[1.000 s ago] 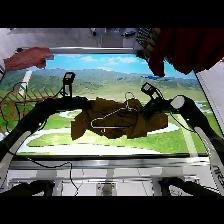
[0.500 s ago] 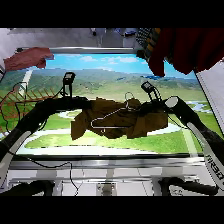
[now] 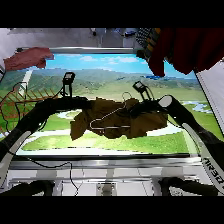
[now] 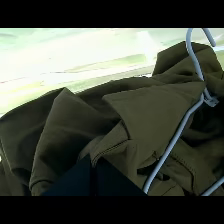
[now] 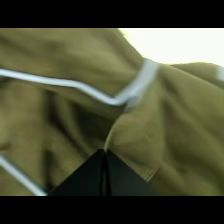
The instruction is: Fold the clothes and pants, and hang the long-sleeved shirts on hangers.
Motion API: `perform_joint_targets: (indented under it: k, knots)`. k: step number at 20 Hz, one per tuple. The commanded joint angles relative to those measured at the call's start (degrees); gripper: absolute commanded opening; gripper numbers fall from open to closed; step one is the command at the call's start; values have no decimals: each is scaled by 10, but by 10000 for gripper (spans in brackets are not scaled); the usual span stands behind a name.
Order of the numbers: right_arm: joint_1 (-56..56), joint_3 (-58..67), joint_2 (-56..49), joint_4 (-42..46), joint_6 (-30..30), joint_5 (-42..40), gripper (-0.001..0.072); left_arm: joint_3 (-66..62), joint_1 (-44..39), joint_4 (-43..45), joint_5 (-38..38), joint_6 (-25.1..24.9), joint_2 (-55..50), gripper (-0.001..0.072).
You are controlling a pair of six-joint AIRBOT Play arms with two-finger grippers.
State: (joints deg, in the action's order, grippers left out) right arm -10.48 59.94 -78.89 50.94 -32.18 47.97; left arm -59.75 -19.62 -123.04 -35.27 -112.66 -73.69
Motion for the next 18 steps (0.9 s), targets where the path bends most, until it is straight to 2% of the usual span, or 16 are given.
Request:
perform_joint_targets:
  k: [1,4,5,6,7,9,15,18]
  knots:
    - [-60,2,1,-17,-9,-2,49,0,0,0,0,0,0,29]
    - [-74,2,1,-15,-1,-10,54,0,0,0,0,0,0,29]
    - [-68,3,1,7,1,-10,141,0,0,0,0,0,0,29]
    - [-59,7,2,34,1,-9,274,0,0,0,0,0,0,29]
    - [-48,15,2,50,1,-9,303,0,0,0,-1,0,0,29]
    - [-20,37,2,65,18,-9,322,0,0,0,-1,0,0,29]
    - [73,83,-17,67,120,-5,323,0,0,0,-1,-2,0,30]
    - [103,89,-53,62,178,45,323,0,0,0,-1,-2,0,30]
